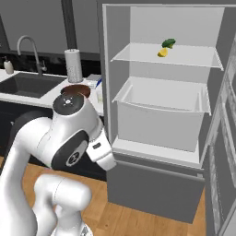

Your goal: Grab a lemon wedge from the fridge and one ice cube from the ice bowl, and put them in the glass of lemonade.

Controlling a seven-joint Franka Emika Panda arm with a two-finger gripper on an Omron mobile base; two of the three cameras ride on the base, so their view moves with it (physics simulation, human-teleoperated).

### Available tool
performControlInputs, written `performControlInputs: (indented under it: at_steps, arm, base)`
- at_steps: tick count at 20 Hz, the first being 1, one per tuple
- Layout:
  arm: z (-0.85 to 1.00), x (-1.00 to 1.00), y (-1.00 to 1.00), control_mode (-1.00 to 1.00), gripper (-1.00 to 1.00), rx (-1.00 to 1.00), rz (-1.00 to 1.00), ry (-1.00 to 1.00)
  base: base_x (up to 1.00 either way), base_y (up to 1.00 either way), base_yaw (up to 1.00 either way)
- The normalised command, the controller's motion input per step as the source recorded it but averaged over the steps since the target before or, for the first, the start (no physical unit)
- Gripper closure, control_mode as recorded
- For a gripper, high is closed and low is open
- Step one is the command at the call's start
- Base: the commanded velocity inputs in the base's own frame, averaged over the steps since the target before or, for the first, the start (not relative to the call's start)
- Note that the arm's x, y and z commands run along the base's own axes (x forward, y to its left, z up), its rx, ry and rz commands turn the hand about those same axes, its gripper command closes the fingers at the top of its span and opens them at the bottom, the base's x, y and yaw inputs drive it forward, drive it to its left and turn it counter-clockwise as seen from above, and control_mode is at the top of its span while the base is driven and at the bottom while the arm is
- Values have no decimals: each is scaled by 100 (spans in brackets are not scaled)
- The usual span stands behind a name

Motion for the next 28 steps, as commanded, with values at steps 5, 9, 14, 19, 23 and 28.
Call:
performControlInputs:
  at_steps: [5,9,14,19,23,28]
  arm:
    - [0,0,0,-100,-100,0,0,0]
    - [0,-2,1,-100,-100,0,0,-2]
    - [7,6,45,-100,-100,-11,0,8]
    - [0,6,34,-100,-100,-11,0,12]
    - [0,0,-26,100,-100,0,3,-1]
    - [0,0,0,100,-100,0,0,0]
  base:
    - [0,0,0]
    - [0,0,0]
    - [0,0,0]
    - [0,0,0]
    - [0,-22,2]
    - [20,-69,12]
